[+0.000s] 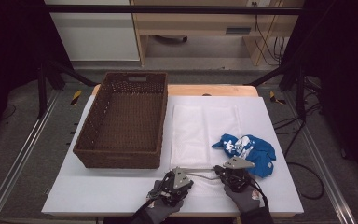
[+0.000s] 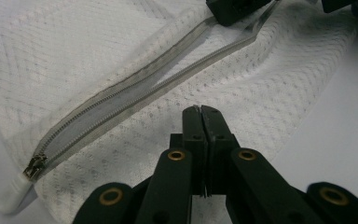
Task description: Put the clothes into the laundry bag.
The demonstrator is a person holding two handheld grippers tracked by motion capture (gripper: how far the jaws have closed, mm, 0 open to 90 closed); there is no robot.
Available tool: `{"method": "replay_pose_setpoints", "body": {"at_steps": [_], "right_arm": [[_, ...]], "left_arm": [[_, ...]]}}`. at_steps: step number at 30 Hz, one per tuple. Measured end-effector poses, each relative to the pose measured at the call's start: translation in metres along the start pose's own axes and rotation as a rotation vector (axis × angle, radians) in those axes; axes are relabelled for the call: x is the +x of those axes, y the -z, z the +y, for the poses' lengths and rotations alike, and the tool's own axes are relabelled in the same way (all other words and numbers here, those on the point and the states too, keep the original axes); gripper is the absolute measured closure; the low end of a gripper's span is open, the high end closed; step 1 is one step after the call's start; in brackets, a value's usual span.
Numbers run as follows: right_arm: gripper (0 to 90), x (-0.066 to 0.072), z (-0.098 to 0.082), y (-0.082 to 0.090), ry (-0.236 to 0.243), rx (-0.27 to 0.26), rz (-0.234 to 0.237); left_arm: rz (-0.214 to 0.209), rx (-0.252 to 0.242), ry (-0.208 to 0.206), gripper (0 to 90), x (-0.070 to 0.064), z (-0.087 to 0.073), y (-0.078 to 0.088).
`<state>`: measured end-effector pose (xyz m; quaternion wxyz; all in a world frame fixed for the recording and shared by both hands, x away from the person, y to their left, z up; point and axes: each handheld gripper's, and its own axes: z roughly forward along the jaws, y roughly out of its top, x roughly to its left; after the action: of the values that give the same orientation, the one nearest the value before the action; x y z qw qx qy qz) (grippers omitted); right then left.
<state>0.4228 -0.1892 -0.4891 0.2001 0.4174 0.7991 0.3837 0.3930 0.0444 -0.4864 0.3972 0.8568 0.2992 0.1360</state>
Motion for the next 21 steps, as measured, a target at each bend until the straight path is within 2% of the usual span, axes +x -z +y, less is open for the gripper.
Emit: {"method": "replay_pose_setpoints", "body": {"at_steps": [2,5,6,7,11,18,20,21], "right_arm": [[88.5,-0.001,0.000,0.000,0.001,-0.006,-0.001],[88.7,-0.003,0.005,0.008,-0.014,-0.053,0.008],[88.7,-0.003,0.005,0.008,-0.014,-0.053,0.008],[88.6,-0.005,0.009,0.013,-0.011,-0.083,0.008],[88.6,-0.009,0.014,0.018,-0.030,-0.122,0.020],[88.7,-0.012,0.020,0.022,-0.036,-0.149,0.016],[88.8,-0.013,0.020,0.023,-0.031,-0.154,0.021],[88.8,-0.013,0.020,0.023,-0.033,-0.157,0.021]], "left_arm": [[0.000,0.000,0.000,88.8,0.000,0.000,0.000],[-0.004,-0.001,-0.001,87.6,0.000,0.000,0.000],[-0.004,-0.001,-0.001,87.4,0.000,0.000,0.000],[-0.002,-0.001,-0.006,87.2,-0.001,0.000,0.000],[-0.003,0.001,-0.008,86.1,-0.001,0.002,-0.001],[-0.008,0.003,-0.005,84.7,0.000,0.004,0.000],[-0.007,-0.012,-0.006,83.1,0.001,0.008,0.005],[0.004,-0.044,-0.006,81.8,0.003,0.015,0.012]]}}
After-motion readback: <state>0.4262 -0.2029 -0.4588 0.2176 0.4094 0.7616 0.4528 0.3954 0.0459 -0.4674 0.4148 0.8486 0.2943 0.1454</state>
